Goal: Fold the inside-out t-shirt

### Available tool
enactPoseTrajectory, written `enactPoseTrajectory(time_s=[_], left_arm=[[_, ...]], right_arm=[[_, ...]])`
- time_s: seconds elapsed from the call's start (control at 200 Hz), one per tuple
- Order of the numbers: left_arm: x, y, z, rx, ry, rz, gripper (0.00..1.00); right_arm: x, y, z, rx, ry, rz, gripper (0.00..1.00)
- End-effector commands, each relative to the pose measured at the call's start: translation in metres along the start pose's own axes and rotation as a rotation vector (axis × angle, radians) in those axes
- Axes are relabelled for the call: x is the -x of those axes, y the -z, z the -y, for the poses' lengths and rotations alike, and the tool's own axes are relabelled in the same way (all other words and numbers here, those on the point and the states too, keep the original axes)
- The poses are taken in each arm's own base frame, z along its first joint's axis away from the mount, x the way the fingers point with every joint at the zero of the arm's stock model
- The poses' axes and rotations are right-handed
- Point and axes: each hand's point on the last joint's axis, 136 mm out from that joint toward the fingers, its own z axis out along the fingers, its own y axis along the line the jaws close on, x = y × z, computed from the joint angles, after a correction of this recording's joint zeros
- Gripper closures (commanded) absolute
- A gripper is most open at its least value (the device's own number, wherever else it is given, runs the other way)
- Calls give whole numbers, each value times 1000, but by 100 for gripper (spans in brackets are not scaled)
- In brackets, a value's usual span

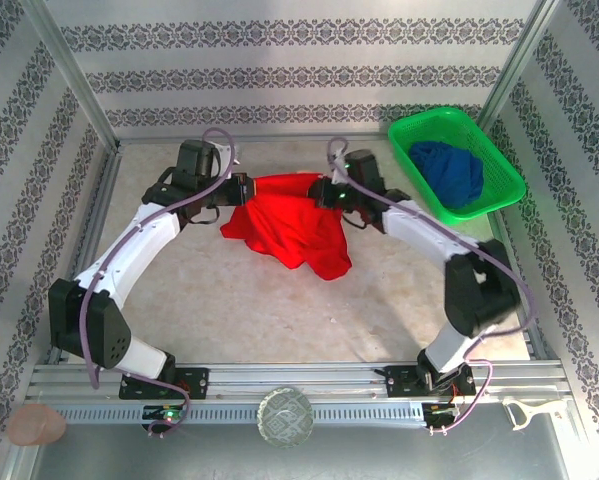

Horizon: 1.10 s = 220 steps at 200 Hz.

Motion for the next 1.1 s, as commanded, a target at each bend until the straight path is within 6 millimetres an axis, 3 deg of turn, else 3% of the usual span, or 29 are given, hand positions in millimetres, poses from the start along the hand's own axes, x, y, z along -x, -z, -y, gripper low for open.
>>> enactPoseTrajectory(time_s=[0.0,0.14,0.25,0.365,0.39,0.415,0.475,0.57,0.675,0.754,0.884,1.094], left_arm=[[24,-7,-23,46,22,73,100],[25,-41,-45,95,23,32,100],[12,-71,-57,88,63,-34,100],[-15,-94,-54,47,86,-127,100],[-19,-95,-51,32,83,-141,96],[-22,-94,-45,9,78,-150,91],[-24,-87,-29,-45,68,-151,67],[-13,-58,-7,-106,69,-88,34],[10,-23,16,-146,56,22,15],[29,-6,29,-176,49,90,11],[55,-2,47,-227,13,133,8],[59,-19,79,-267,-176,70,8]], right_arm=[[17,48,-43,207,-21,7,100],[26,78,-78,393,-4,9,100],[42,85,-78,432,-40,87,100],[58,85,-80,506,-88,149,100],[60,85,-79,514,-92,163,100],[62,84,-78,517,-100,175,100],[64,81,-70,489,-123,208,100],[69,81,-63,482,-146,244,100],[69,82,-67,502,-137,233,100],[70,85,-73,524,-115,221,100],[69,88,-86,577,-86,181,100],[74,93,-102,631,-57,130,100]])
